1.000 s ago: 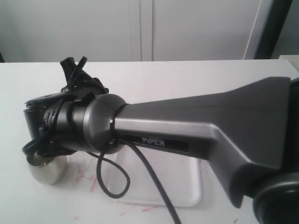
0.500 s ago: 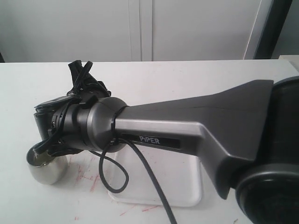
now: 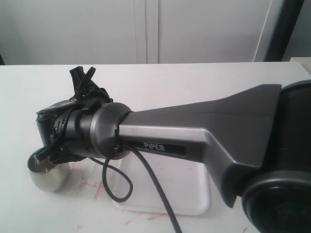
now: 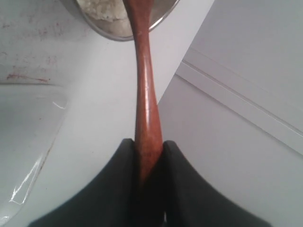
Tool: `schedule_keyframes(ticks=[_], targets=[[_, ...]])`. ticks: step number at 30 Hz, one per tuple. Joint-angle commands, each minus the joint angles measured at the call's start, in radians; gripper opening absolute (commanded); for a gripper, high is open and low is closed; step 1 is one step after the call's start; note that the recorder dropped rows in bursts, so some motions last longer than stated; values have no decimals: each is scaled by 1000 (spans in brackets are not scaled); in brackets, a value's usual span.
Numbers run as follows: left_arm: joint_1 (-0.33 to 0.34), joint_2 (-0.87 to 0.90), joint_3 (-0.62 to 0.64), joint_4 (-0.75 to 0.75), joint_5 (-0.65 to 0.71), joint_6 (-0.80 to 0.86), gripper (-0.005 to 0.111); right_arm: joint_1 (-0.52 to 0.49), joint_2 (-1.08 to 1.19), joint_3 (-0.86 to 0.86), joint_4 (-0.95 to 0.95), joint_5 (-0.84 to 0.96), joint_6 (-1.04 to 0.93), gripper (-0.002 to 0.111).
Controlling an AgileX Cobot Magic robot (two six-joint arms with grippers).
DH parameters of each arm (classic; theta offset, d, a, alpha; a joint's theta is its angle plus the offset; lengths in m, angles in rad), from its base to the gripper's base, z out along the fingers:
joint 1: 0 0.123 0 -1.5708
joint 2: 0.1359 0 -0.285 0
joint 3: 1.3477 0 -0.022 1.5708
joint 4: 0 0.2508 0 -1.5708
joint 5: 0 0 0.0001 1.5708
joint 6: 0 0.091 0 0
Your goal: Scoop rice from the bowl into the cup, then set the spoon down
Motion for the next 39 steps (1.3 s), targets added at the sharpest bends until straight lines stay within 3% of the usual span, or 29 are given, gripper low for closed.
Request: schedule_keyframes(ticks=[1,16,39], targets=[[-5,-3,5,-11,3,3,14,-2,-4,-6,12,-10,-13,0],[-5,-3,5,-11,3,3,14,-2,-4,-6,91,-66,-12,0],[-5,-3,5,-11,3,3,14,-2,-4,-6,128,-29,289,0]])
